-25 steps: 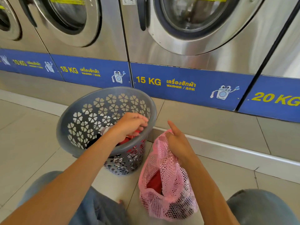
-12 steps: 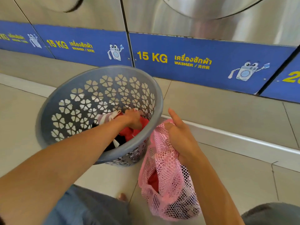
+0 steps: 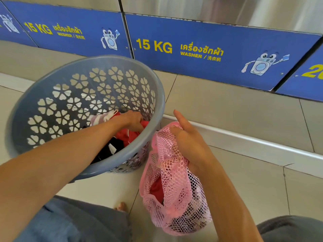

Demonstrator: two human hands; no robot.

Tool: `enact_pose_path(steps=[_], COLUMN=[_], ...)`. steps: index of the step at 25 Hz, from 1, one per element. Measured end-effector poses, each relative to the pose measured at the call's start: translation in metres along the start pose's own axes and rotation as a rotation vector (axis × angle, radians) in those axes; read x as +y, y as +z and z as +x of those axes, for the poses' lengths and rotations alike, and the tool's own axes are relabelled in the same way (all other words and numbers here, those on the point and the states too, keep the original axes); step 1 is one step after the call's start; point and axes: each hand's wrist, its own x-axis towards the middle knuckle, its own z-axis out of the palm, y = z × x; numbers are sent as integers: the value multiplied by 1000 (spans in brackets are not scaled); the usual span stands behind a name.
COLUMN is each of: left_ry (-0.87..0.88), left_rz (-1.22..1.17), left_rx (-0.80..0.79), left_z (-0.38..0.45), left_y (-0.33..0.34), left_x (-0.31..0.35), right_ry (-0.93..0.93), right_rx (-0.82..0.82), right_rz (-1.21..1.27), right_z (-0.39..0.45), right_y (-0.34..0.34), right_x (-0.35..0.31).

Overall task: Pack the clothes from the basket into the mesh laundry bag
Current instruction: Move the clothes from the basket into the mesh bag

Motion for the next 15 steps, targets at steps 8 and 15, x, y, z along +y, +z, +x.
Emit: enact_pose_path(steps=[8,15], left_ry=[71,430], left_rz=[-852,-1575], left_rx=[371,353], left_z=[-120,-239], left_y=[-87,-86], left_x=[-4,17], right_ry=[-42,-75], right_rx=[22,68], right_rz=[101,186], right_z=[-12,-44], right_y=[-22,-56], right_x=[3,4])
